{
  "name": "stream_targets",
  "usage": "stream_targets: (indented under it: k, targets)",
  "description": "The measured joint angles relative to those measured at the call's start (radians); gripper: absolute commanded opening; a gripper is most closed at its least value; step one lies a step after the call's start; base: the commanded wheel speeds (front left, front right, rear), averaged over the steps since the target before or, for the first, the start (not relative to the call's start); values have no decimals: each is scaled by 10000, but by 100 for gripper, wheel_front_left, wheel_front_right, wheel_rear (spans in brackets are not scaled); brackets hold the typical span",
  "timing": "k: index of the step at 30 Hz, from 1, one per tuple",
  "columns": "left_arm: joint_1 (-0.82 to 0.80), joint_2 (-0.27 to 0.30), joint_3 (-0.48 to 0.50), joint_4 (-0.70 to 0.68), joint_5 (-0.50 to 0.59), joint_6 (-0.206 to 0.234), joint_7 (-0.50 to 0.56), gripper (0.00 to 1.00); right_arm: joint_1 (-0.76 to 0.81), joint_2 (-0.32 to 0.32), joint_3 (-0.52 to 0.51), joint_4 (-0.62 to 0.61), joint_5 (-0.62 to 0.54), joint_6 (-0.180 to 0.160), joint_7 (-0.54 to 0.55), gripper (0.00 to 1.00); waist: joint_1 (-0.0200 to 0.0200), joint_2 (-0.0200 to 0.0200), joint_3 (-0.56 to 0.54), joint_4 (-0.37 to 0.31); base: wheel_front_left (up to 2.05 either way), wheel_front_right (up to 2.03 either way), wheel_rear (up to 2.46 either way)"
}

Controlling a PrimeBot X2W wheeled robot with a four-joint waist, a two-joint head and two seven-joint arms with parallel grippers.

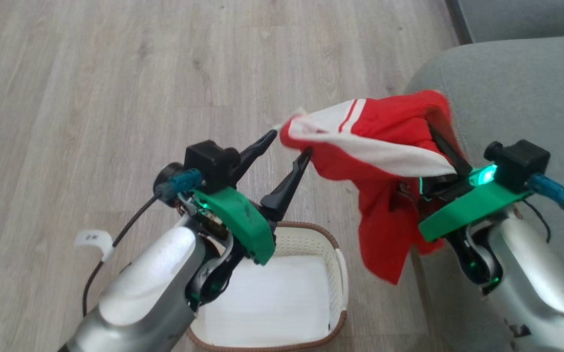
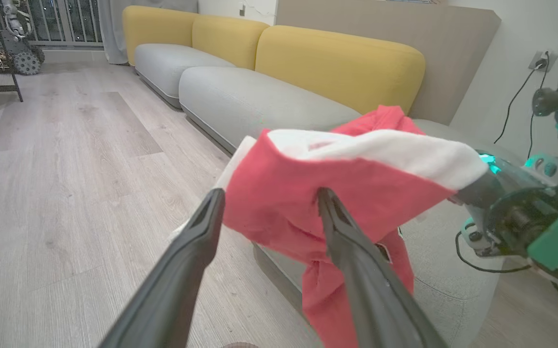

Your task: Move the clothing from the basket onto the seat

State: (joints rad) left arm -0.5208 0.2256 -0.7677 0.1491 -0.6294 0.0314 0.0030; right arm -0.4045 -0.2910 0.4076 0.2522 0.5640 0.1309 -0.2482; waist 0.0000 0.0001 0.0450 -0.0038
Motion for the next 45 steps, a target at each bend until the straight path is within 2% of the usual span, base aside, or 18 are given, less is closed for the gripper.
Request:
stream_targets:
  k: [9, 18, 33, 45]
  targets:
    - [131, 228, -117, -362, 23, 40, 33, 100, 157, -458, -807, -857, -221, 0, -2, 0, 0, 0, 66, -645, 0, 0, 0]
    - [115, 389, -301, -456, 224, -17, 29, 100, 314, -882, -1567, -1720, -472, 0, -15, 0, 0, 0, 316, -1660, 0, 0, 0]
    - [-98, 523, -462, -435, 370, -59, 31, 100, 933, -861, -2934, -3149, -909, 0, 435, 0, 0, 0, 597, -3547, 0, 0, 0]
    - [-206, 543, -604, -397, 389, -121, 31, 100, 1189, -736, -3308, -3806, -1137, 0, 723, 0, 0, 0, 762, -4519, 0, 0, 0]
